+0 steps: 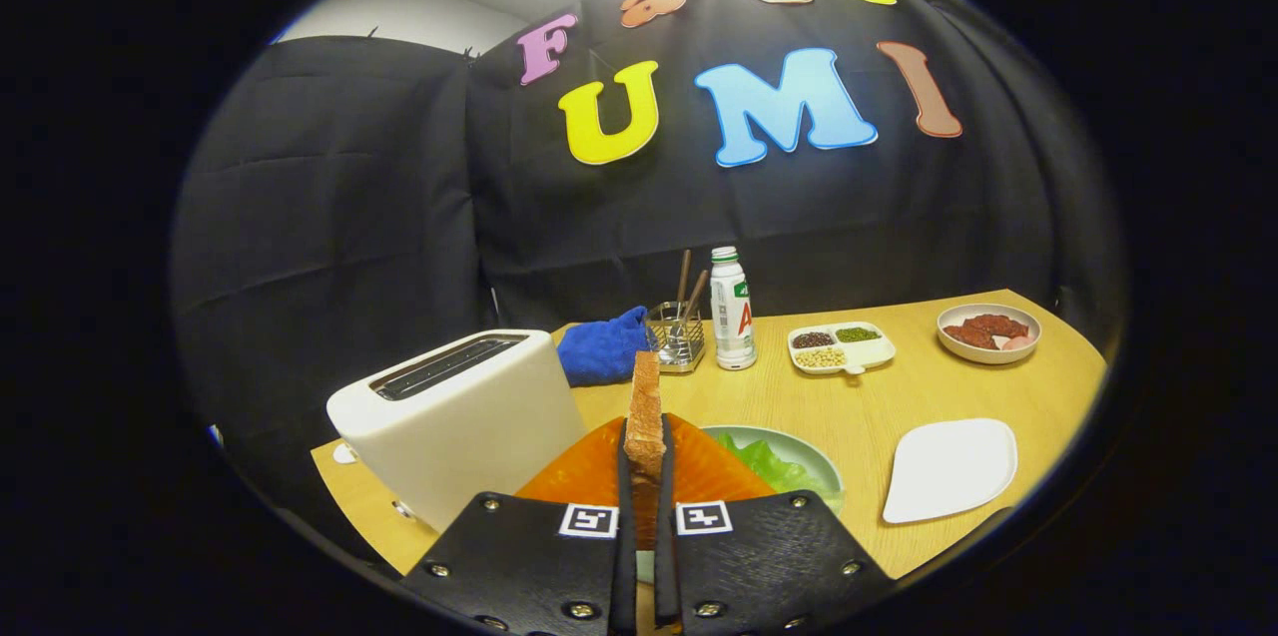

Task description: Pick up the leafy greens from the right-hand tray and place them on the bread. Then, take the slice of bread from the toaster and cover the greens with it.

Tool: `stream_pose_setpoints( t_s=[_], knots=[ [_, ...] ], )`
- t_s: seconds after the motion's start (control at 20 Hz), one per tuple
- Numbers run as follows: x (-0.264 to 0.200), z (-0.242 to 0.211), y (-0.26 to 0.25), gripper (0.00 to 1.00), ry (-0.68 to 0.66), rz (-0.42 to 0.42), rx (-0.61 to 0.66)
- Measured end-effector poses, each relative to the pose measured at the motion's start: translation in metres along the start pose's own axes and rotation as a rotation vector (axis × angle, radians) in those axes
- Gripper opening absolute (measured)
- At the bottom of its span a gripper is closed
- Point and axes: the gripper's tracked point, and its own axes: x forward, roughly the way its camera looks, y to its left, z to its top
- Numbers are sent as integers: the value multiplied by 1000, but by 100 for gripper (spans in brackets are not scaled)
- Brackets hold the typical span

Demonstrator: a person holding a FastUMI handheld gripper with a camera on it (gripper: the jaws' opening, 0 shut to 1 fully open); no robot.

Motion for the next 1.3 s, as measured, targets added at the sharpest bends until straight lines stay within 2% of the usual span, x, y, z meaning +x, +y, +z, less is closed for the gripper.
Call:
stream_pose_setpoints(
  t_s=[0.25,0.55,0.6,0.7,0.85,0.95,1.05,1.15,1.25,1.3],
  knots=[
    [13,-16,-20,7,49,-29,20],
    [19,-14,-40,12,31,-72,-25],
    [18,-13,-43,17,29,-80,-32],
    [18,-14,-46,17,27,-81,-33],
    [19,-18,-57,22,35,-102,-55],
    [19,-21,-65,33,44,-117,-73],
    [18,-27,-69,35,57,-124,-94],
    [16,-32,-77,35,72,-141,-136],
    [13,-40,-88,44,99,-178,-210],
    [13,-48,-91,44,128,-191,-245]
  ],
)
